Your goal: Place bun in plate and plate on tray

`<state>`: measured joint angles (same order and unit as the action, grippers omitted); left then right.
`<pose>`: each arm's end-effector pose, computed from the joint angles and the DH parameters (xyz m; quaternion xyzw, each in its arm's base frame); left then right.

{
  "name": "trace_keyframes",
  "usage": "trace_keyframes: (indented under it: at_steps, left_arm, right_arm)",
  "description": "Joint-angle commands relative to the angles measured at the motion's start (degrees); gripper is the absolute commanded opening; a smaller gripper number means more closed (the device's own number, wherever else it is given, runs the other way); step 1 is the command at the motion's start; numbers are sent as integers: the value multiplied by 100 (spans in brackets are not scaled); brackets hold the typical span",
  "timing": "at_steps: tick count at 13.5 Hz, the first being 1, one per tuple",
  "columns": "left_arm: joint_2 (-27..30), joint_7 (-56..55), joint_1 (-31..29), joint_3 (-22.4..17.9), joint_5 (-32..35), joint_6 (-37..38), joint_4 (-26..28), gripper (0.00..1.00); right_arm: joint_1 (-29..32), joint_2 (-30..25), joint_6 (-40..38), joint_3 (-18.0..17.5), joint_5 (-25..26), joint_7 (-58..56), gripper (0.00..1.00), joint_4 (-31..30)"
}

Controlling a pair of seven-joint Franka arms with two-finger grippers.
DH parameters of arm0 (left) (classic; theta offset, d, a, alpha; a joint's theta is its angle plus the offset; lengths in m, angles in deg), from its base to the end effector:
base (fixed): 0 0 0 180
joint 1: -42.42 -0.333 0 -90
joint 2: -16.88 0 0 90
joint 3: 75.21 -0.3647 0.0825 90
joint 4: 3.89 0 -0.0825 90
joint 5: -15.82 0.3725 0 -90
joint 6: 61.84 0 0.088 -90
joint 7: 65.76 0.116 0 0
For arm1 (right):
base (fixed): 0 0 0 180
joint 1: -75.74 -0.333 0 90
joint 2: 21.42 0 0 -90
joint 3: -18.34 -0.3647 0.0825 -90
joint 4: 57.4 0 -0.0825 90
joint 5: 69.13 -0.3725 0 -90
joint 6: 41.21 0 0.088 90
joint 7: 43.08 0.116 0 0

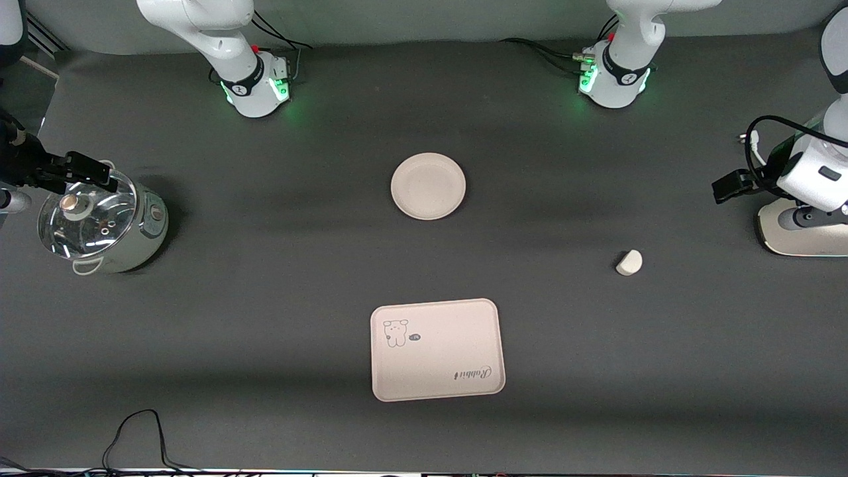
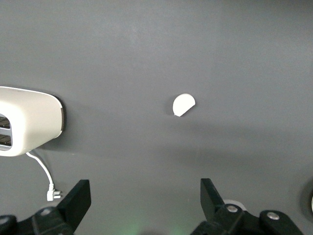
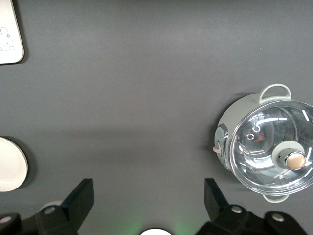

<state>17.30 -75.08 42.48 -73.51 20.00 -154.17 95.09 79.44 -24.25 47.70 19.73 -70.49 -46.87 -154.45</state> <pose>0.5354 -0.0083 0.5999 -0.9959 -0.0623 0.0505 0.0415 0.5170 -0.0436 0.6326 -0.9988 0.0116 0.0452 0.0160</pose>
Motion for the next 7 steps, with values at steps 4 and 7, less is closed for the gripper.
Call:
trace_keyframes:
  at_steps: [4, 7]
  left_arm:
    - [-104, 89, 100, -82, -40, 180, -239, 100]
    - [-278, 333, 117, -73, -40, 180, -291, 100]
  right_arm:
    - [7, 2, -49, -33, -102, -16, 100, 1]
    - [-184, 55, -6, 72, -102, -16, 100, 81]
